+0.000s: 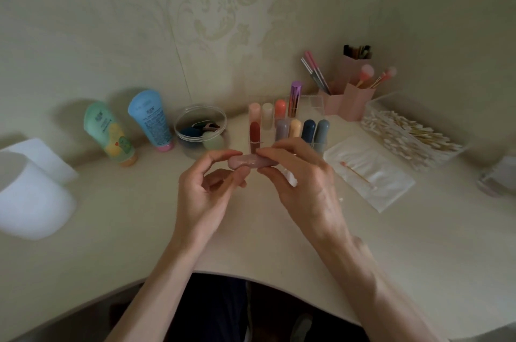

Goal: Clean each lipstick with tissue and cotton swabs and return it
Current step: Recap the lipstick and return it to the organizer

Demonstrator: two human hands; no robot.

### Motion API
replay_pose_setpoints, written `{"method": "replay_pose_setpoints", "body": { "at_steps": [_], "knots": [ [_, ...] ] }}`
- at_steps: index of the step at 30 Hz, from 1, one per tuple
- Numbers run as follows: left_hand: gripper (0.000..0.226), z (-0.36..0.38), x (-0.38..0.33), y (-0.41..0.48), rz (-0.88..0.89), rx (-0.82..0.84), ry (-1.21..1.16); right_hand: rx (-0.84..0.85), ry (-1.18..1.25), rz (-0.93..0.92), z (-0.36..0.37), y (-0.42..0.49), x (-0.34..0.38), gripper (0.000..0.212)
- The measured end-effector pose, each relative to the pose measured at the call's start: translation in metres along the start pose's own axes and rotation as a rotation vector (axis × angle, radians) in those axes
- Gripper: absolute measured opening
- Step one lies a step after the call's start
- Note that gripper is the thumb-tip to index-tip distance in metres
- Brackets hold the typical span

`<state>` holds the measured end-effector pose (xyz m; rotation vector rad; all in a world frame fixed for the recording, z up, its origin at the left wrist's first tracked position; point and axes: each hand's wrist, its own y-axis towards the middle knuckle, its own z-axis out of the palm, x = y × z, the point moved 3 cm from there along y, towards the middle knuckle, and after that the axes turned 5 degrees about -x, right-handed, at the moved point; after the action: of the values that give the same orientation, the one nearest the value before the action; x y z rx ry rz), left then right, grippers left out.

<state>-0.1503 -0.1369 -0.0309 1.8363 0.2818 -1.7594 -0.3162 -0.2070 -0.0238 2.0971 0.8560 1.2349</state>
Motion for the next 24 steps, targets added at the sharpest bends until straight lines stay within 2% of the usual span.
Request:
{"method": "replay_pose_setpoints", "body": {
  "at_steps": [5,8,11,13,15,18,21,24],
  "knots": [
    [0.022,0.002,0.0,0.003,0.002,-0.02,0.028,0.041,0.069,0.053,0.005,-0.004,0.0,0.027],
    [0.017,0.006,-0.008,0.007,0.026,0.025,0.03,0.054,0.064,0.1,0.004,-0.003,0.004,0.029],
    [0.033,0.013,-0.02,0.016,0.065,0.075,0.037,0.078,0.078,0.2,0.001,0.0,0.007,0.028],
    [0.045,0.018,-0.025,0.027,0.118,0.075,0.094,0.086,0.047,0.277,-0.002,0.001,0.004,0.035],
    [0.042,0.023,-0.026,0.036,0.153,0.061,0.145,0.054,0.008,0.327,-0.006,0.002,-0.001,0.037],
    [0.03,0.034,-0.023,0.044,0.194,0.055,0.222,-0.002,-0.083,0.358,-0.01,0.004,-0.006,0.033],
    [0.027,0.04,-0.022,0.055,0.248,0.048,0.281,-0.066,-0.176,0.356,-0.011,0.005,-0.011,0.023],
    [0.025,0.044,-0.022,0.063,0.341,0.062,0.399,-0.113,-0.212,0.33,-0.013,0.006,-0.014,0.029]
  ]
}}
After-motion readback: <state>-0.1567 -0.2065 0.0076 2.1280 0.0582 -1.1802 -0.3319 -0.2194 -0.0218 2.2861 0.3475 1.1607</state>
